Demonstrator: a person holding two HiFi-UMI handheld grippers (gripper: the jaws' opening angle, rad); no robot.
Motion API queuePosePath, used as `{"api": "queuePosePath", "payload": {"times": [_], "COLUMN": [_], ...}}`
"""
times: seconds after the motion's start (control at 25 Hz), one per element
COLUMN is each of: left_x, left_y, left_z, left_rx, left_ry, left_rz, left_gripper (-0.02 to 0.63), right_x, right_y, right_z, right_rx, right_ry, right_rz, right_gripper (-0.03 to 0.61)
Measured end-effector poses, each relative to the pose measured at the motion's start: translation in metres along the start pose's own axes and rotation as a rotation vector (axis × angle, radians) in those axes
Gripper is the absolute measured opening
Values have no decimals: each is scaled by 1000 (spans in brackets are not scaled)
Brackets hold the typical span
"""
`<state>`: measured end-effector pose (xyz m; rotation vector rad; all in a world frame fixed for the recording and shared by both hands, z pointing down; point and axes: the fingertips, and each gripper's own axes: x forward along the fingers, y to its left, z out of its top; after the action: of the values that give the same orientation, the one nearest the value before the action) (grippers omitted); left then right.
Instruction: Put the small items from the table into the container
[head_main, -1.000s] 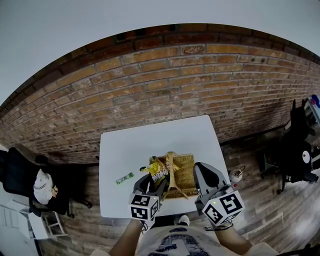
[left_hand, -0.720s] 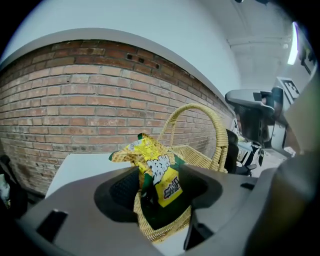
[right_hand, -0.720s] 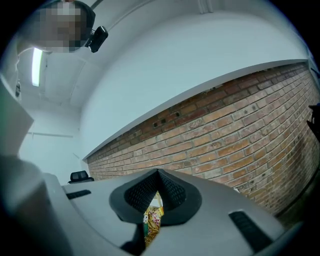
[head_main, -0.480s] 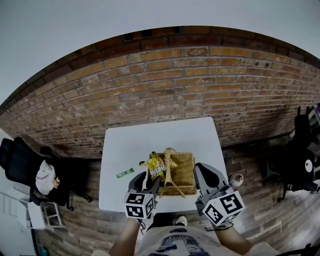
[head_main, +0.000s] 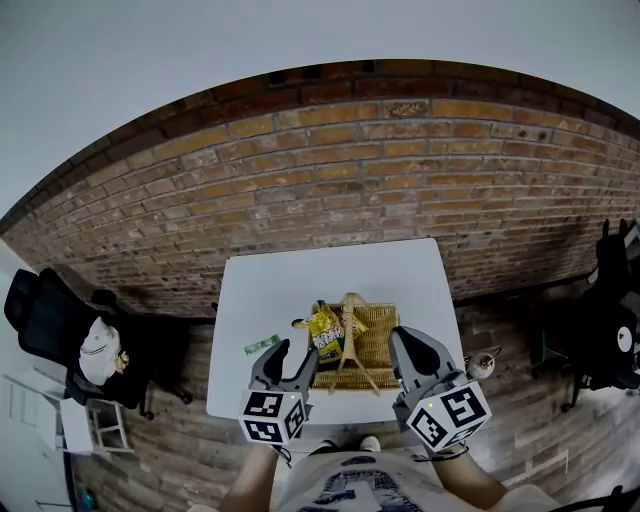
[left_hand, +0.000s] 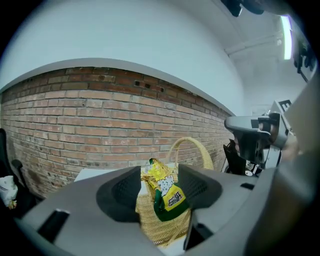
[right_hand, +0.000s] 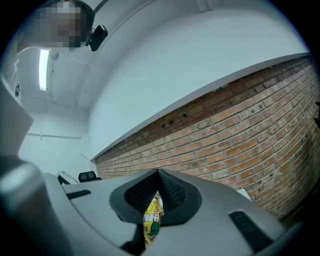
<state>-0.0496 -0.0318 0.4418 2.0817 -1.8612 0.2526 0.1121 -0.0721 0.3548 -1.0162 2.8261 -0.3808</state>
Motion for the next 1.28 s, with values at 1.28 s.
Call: {"api": "queuePosePath", "payload": {"times": [1.28], "left_x": [-149], "left_y": [43], "left_z": [44], "left_rx": [131], "left_ry": [-236], "left_rz": [-27], "left_gripper": [49], "right_x": [-29], "right_y": [141], "right_z": [-22], "right_rx": [-100], "right_ry": [-13], "right_rz": [-86], "right_gripper": [18]}}
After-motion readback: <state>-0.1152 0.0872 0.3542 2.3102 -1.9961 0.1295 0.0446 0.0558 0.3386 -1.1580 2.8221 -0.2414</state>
